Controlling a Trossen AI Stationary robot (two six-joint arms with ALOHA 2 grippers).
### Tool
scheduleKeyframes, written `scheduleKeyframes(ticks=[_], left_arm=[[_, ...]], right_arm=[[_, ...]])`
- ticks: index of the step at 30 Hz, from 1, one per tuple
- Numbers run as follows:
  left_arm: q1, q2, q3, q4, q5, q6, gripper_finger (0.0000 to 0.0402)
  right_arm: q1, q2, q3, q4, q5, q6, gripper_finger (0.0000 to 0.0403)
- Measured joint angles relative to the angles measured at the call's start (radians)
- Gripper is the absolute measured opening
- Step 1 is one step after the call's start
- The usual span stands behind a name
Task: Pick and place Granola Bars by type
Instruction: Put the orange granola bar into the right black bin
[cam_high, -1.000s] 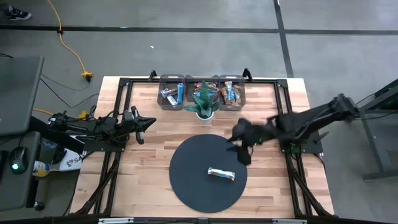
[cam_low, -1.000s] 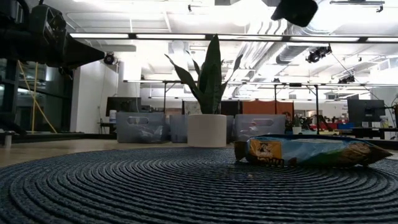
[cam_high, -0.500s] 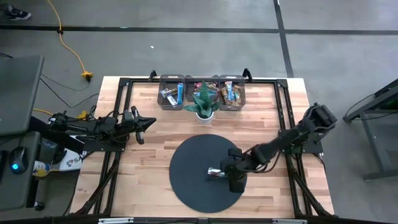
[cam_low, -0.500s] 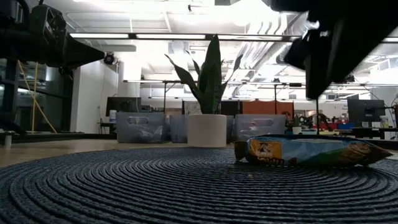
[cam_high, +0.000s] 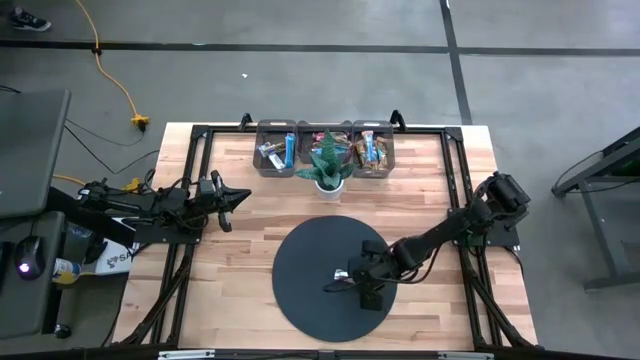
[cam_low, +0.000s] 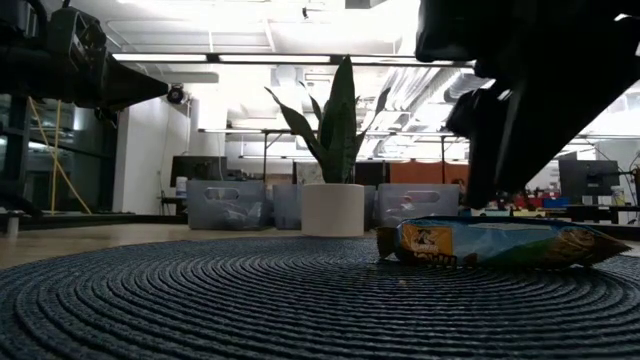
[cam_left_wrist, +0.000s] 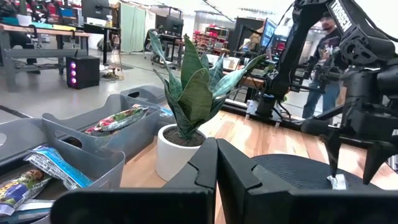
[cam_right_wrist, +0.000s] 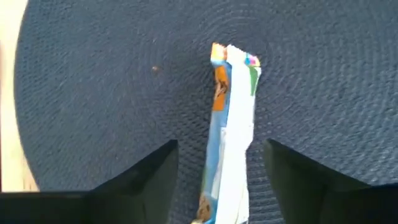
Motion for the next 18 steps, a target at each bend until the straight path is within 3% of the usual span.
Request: scheduleKeyframes(ticks=[6, 18], left_arm=[[0.000, 0.000, 0.000, 0.000, 0.000, 0.000, 0.0001], [0.000, 0.000, 0.000, 0.000, 0.000, 0.000, 0.0001]], right_arm=[[0.001, 0.019, 0.000, 0.005, 0.015, -0.006, 0.0242], [0.011, 0.094, 0.000, 0.014, 0.074, -0.017, 0.0244]])
